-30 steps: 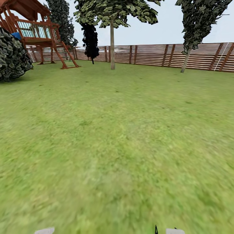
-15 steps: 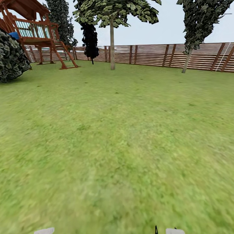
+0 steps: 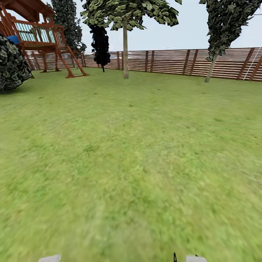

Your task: In the garden, pick up the pesticide atomizer on the floor and spray pesticide onto both trees until each tree trunk is fully covered.

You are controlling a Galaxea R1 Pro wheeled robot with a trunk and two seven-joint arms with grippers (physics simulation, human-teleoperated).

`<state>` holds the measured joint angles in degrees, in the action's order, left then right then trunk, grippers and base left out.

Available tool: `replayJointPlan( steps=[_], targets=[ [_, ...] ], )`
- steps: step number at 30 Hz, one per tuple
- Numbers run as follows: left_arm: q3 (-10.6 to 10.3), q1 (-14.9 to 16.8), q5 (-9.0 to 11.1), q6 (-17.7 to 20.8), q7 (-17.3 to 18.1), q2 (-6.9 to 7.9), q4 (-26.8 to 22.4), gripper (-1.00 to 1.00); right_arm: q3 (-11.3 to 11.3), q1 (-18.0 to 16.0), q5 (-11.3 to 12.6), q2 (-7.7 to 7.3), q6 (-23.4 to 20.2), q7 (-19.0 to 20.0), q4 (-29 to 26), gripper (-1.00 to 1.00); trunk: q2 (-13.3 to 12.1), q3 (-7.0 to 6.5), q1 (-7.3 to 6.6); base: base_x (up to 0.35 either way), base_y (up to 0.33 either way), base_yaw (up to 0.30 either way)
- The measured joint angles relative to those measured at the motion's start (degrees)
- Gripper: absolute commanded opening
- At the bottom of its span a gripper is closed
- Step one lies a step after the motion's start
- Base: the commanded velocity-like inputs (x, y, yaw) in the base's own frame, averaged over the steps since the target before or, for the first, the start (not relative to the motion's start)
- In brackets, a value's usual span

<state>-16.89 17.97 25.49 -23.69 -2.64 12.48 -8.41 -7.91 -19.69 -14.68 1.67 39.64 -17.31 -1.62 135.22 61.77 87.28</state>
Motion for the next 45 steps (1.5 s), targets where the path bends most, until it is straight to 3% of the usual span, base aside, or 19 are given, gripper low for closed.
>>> replayJointPlan(
  steps=[45],
  targets=[
    [0.0,-0.01,0.0,-0.04,0.0,0.18,-0.02,-1.0,0.0,0.0,0.0,0.01,0.0,0.0,0.01,1.0,0.0,0.0,0.0,0.339,0.0,0.0]
  ],
)
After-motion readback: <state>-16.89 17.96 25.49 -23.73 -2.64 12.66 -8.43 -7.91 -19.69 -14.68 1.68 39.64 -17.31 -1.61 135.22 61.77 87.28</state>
